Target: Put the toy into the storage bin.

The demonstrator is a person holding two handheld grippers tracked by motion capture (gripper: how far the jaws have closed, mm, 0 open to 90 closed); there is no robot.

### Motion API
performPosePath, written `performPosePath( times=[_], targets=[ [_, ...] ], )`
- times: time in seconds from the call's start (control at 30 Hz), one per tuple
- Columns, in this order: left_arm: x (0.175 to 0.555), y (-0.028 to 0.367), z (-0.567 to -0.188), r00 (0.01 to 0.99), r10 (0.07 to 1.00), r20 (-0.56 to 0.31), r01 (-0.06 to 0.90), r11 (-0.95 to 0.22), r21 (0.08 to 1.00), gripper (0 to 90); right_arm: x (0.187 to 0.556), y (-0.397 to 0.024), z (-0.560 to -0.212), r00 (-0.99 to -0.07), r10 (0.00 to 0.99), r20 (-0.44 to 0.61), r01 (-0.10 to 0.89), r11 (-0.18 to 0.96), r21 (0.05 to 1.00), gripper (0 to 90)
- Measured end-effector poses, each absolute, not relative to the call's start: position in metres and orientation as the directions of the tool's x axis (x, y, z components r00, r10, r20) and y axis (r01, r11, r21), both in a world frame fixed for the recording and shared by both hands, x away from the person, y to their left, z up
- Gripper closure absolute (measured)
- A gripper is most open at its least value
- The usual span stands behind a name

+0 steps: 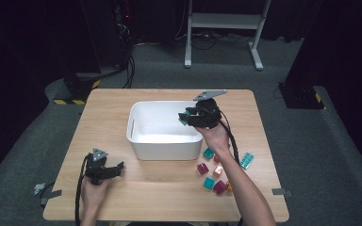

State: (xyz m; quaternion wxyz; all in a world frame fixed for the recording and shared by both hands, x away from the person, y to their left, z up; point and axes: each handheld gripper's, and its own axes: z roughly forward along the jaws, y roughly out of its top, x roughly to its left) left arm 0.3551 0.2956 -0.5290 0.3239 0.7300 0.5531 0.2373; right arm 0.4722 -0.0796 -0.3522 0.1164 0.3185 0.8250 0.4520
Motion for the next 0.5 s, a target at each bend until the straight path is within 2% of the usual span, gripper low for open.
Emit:
performPosePath(
  times=[0.5],
  targets=[
    [0.355,0.296,-0.529,0.275,0.961,-0.012,0.654,-0.178,0.736,14.3,0.491,-0.054,-0.377,-0.774,0.628,0.084,0.457,0.462,0.760,58.6]
  ],
)
